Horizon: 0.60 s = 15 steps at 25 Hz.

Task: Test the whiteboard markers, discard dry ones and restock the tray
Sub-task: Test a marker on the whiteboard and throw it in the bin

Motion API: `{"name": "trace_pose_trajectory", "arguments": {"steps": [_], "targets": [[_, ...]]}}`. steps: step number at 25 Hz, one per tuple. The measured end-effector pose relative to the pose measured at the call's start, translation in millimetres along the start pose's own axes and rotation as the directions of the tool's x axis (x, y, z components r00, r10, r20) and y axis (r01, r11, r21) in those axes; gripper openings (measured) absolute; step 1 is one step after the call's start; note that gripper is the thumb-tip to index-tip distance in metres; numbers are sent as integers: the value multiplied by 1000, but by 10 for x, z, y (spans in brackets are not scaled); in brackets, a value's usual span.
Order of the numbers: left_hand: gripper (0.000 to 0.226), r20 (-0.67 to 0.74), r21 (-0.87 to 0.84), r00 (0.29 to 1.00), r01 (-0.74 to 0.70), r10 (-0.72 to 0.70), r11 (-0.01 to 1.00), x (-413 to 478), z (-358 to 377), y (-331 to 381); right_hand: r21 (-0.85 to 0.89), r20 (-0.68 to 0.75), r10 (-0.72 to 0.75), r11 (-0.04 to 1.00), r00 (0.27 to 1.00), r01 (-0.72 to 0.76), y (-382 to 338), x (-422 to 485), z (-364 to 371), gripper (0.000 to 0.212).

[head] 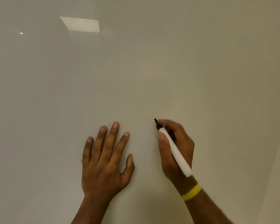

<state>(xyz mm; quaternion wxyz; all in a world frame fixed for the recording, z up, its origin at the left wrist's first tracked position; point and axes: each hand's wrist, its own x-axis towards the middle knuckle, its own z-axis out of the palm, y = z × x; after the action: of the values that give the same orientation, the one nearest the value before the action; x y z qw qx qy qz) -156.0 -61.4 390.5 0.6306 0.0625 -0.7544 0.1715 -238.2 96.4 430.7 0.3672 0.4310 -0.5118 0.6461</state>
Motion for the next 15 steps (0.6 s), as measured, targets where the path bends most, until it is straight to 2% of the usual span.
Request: {"name": "trace_pose_trajectory", "arguments": {"steps": [4, 8, 12, 15], "targets": [[57, 9, -2, 1000, 0, 0, 1000, -25, -5, -3, 65, -81, 42, 997, 996, -36, -50, 404, 54, 15], [56, 23, 1, 1000, 1, -1, 1000, -30, -15, -3, -43, 25, -23, 999, 999, 24, -18, 323, 20, 12], [56, 28, 7, 1000, 1, -2, 1000, -39, -19, 8, 48, -73, 102, 994, 992, -99, 38, 143, -78, 11], [58, 37, -3, 999, 10, -9, 1000, -60, -16, 16, -76, 22, 46, 996, 999, -44, 83, -18, -146, 14]]}}
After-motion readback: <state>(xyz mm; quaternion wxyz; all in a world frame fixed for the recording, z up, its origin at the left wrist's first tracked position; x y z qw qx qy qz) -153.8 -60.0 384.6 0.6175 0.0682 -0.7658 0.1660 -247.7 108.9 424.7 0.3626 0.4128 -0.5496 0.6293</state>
